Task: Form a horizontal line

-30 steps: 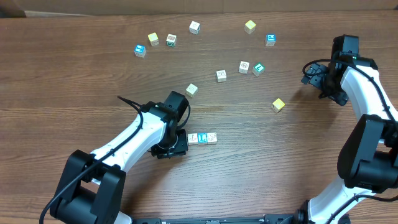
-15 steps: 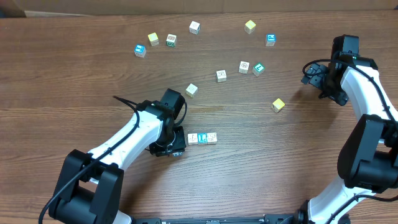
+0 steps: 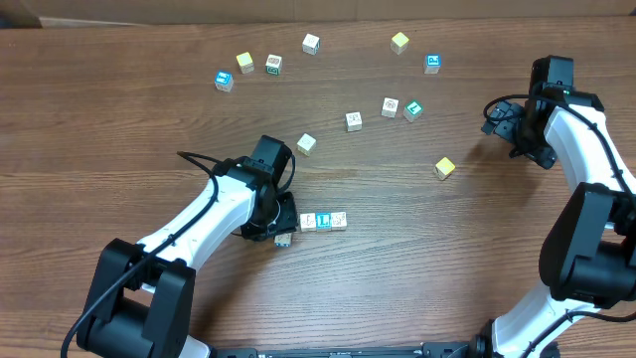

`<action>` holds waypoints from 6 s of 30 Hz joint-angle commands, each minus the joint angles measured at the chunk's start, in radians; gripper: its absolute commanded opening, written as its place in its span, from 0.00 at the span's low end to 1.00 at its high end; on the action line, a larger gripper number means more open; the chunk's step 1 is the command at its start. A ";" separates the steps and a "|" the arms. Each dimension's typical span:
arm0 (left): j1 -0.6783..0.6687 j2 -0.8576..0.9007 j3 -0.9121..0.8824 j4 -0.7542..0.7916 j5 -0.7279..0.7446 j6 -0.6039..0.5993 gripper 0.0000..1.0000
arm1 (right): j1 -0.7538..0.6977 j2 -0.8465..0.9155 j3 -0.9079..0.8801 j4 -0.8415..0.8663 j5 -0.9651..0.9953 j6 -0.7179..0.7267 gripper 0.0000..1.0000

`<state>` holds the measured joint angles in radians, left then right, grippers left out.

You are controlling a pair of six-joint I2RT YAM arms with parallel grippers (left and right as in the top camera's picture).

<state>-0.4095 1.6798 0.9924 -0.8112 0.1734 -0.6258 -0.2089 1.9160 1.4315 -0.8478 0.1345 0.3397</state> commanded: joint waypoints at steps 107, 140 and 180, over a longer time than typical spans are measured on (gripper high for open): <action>-0.054 0.002 -0.021 -0.115 -0.025 0.106 0.04 | 0.000 -0.021 0.021 0.006 0.003 -0.001 1.00; -0.003 0.002 -0.013 -0.082 0.004 0.106 0.04 | 0.000 -0.021 0.021 0.005 0.003 -0.001 1.00; -0.004 0.002 -0.013 -0.040 0.142 0.094 0.04 | 0.000 -0.021 0.021 0.005 0.004 -0.001 1.00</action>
<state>-0.4171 1.6798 0.9565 -0.8425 0.2977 -0.5209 -0.2089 1.9160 1.4315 -0.8478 0.1349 0.3397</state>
